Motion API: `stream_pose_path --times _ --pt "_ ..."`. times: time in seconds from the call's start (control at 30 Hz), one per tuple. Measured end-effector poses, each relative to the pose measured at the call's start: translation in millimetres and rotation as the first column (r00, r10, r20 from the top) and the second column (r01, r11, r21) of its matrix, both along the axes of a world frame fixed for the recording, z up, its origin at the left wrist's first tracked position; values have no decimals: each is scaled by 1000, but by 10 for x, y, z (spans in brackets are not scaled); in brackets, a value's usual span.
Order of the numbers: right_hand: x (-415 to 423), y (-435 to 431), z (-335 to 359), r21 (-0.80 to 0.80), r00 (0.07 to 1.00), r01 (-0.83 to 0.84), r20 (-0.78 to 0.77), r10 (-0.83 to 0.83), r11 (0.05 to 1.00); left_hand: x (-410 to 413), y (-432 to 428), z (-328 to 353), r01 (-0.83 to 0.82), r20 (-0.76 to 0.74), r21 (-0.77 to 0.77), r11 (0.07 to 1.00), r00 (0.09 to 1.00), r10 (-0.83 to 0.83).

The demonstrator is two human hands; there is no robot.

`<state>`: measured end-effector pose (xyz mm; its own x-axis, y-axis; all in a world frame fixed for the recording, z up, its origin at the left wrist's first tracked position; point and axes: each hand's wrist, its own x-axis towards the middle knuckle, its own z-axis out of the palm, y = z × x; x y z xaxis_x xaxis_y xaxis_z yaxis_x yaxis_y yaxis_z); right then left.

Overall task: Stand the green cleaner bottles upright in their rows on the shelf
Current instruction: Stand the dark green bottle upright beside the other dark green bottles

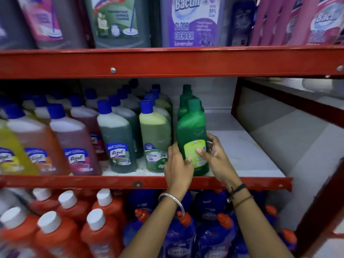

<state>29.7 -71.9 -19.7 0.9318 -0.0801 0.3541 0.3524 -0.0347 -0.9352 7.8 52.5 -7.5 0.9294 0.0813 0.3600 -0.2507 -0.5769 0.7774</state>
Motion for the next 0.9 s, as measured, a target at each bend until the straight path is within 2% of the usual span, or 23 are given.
stream_pose_path --times 0.23,0.37,0.5,0.6,0.7,0.9 --pt "-153 148 25 -109 964 265 56 -260 958 1 128 -80 100 85 20 995 991 -102" --pt "-229 272 95 -246 934 354 44 -355 902 -56 100 -126 110 183 22 994 977 -112" --pt "-224 475 95 -288 878 477 113 -465 831 -63 187 -218 221 202 -82 972 958 -201" --pt "-208 518 88 -293 871 492 148 -469 820 -72 283 -282 336 181 -126 933 933 -312" --pt "-202 442 77 -190 915 401 138 -380 896 -66 311 -314 349 158 -84 933 929 -334" --pt "-177 270 64 41 952 284 103 -287 958 -51 285 -267 347 26 -78 935 938 -346"
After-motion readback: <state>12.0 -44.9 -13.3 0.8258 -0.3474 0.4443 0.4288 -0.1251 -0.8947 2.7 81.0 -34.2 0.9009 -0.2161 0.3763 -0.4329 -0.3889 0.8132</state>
